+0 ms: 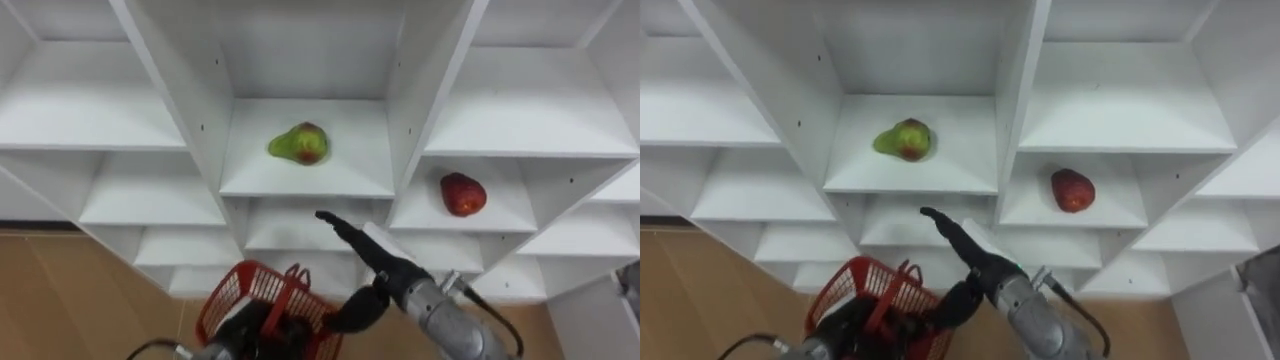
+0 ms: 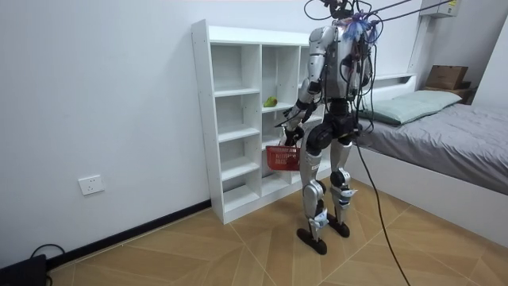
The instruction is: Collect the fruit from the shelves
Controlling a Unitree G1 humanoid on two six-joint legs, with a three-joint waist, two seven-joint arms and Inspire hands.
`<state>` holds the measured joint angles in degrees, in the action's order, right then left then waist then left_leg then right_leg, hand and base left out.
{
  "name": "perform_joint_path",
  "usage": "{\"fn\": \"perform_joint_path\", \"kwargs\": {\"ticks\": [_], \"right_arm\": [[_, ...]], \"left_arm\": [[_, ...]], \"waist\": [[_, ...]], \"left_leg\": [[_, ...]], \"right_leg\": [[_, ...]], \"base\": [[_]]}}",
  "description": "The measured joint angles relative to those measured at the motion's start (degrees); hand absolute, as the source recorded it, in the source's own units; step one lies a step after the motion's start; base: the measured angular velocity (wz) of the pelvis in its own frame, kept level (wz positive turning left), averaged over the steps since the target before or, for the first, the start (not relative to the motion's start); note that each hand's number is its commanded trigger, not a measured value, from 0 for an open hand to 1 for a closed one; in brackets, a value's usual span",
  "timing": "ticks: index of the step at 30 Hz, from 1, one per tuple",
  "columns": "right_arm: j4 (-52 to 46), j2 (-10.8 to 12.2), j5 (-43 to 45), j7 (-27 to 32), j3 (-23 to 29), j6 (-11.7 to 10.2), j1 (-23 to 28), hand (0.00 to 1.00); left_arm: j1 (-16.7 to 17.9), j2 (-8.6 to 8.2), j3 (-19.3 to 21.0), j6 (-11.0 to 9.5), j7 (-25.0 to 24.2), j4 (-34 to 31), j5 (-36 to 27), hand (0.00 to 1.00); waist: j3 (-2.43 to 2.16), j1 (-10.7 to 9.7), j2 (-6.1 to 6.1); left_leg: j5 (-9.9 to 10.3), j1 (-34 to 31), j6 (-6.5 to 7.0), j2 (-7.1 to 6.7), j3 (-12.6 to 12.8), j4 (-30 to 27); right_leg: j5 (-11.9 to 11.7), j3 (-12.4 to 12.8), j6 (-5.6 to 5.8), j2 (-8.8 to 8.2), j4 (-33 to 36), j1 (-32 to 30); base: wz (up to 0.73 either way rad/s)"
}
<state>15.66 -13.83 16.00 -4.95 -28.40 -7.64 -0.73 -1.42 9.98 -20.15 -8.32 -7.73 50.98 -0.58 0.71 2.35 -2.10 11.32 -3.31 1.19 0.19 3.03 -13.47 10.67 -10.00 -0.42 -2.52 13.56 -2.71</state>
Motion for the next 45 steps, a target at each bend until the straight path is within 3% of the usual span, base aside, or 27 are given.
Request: {"fn": "perform_joint_path", "kwargs": {"ticks": [2, 9, 13, 18, 23, 33, 35, 38, 41, 45], "right_arm": [[-2.84, -0.84, -0.94, 0.04, 0.23, 0.0, 0.04, 0.0], [-10.98, -3.26, -5.79, -0.24, 0.48, 0.02, 0.34, 0.0], [-16.54, -4.34, -7.02, -0.01, 0.49, -1.78, 0.27, 0.0], [-17.53, -4.38, -6.6, 0.07, 1.04, -2.55, 0.14, 0.0], [-19.23, -4.22, -6.31, -0.01, 4.48, -2.54, 0.15, 0.0], [-22.77, -3.58, -6.44, -0.01, 7.43, -2.54, 0.12, 0.0], [-22.77, -3.75, -6.25, 0.0, 7.49, -2.29, 0.13, 0.0], [-22.76, -3.87, -5.05, 0.28, 7.83, -2.19, 0.13, 0.0], [-21.66, -4.17, -5.18, 1.16, 8.05, -1.8, -0.07, 0.0], [-16.73, -4.36, -5.72, 1.2, 9.04, -0.45, -0.95, 0.0]], "left_arm": [[0.02, 0.77, 0.19, -0.03, 0.32, -0.02, 0.02, 1.0], [0.28, 0.91, 0.26, -0.04, 1.48, -0.89, -0.21, 1.0], [2.7, 0.93, 0.08, -0.6, 2.01, -4.18, 0.1, 1.0], [4.94, 0.93, 0.23, -1.33, 2.26, -4.91, 0.12, 1.0], [6.3, 1.01, 2.45, -1.3, 1.93, -4.81, 0.17, 1.0], [8.73, 0.72, 5.76, -0.82, 0.93, -5.28, 0.16, 1.0], [9.59, 0.74, 6.39, -0.37, 0.51, -6.26, 0.31, 1.0], [11.42, 0.82, 8.72, -0.21, -0.56, -8.3, 2.93, 1.0], [11.4, 1.57, 9.16, 1.27, -0.87, -9.26, 3.62, 1.0], [11.35, 1.69, 10.51, 2.29, -1.86, -9.5, 4.22, 1.0]], "waist": [[0.02, 0.54, -0.02], [-0.01, 1.36, 0.02], [-0.15, 1.27, 0.0], [-0.38, 1.29, -0.85], [0.23, 2.28, -2.43], [-0.07, 2.83, -2.97], [-0.34, 2.87, -3.54], [-0.4, 3.13, -4.37], [0.12, 3.44, -5.62], [0.26, 4.82, -7.19]], "left_leg": [[0.0, 1.1, 0.0, -0.07, -0.12, 0.36], [0.03, 3.29, -0.07, -0.05, 0.01, 1.35], [-0.01, 5.07, -0.17, -0.08, -0.07, 2.03], [-0.02, 6.13, -0.19, -0.05, -0.19, 2.24], [0.1, 7.01, -0.28, 0.02, -0.39, 2.19], [0.12, 7.0, -0.33, -0.27, -1.82, 1.69], [0.11, 7.28, -0.35, -0.33, -2.17, 1.63], [0.11, 8.22, -0.36, -0.64, -3.69, 1.75], [0.11, 8.04, -0.39, -0.85, -5.23, 1.6], [0.22, 7.39, -0.49, -0.99, -6.43, 1.21]], "right_leg": [[0.01, 0.06, 0.02, 0.02, -0.05, 0.93], [-0.1, 0.57, 0.17, 0.34, -1.18, 3.14], [-0.12, 0.56, 0.13, 0.49, -1.93, 4.91], [-0.12, 0.51, 0.13, 0.55, -1.93, 5.96], [-0.12, 0.43, 0.13, 0.56, -1.97, 7.31], [-0.07, -0.93, 0.12, 0.51, -2.66, 8.68], [-0.08, -1.33, 0.13, 0.51, -3.03, 9.26], [-0.04, -2.16, 0.19, 0.47, -3.94, 10.96], [0.07, -3.5, 0.33, 0.4, -4.02, 11.62], [0.07, -4.6, 0.34, 0.36, -3.88, 11.81]], "base": [[-0.02], [0.0], [-0.01], [0.0], [0.01], [0.09], [0.12], [0.17], [0.3], [0.2]]}}
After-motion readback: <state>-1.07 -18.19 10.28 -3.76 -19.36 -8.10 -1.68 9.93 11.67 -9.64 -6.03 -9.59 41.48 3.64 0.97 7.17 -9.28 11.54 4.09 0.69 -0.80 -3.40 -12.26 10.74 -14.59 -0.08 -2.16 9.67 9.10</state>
